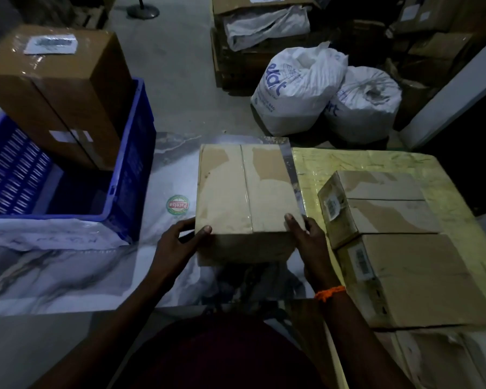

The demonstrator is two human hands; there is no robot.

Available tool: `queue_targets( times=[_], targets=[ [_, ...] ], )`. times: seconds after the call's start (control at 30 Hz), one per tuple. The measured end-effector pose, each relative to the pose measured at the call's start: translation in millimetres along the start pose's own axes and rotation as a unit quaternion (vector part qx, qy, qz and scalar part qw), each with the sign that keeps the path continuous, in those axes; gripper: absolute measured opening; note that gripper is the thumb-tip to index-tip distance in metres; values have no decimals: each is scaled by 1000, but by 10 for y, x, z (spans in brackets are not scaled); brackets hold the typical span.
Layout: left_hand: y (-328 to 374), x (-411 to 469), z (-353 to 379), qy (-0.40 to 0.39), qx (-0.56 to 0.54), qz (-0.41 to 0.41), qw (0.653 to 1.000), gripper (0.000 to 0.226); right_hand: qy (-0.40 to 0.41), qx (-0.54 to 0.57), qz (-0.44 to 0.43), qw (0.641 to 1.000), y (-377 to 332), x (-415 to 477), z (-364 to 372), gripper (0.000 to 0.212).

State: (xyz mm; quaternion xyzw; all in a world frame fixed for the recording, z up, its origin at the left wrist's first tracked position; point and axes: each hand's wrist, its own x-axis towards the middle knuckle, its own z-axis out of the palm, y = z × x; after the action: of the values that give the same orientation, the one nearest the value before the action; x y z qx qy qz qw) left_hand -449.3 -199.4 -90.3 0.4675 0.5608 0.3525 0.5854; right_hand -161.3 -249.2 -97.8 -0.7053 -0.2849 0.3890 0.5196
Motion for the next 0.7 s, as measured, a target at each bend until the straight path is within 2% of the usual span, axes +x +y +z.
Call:
queue_targets(
  times=[0.1,0.17,0.33,0.53,0.7],
  targets=[
    [-136,-66,-19,20,30,-6,999,51,12,-45,15,999,263,-133,21,50],
    [-217,-83,-49,21,32,-9,999,49,12,-60,27,998,388,-201,20,61],
    [-393,-41,-94,52,32,-48,997,54,12,-97,27,995,401,-167,44,45],
    [-296,244,-15,79,62,-24,995,46,0,-137,-14,991,286,198,132,46],
    [47,903,138,80,142,14,987,64,-31,-199,-68,977,-87,699,407,50]
  ],
)
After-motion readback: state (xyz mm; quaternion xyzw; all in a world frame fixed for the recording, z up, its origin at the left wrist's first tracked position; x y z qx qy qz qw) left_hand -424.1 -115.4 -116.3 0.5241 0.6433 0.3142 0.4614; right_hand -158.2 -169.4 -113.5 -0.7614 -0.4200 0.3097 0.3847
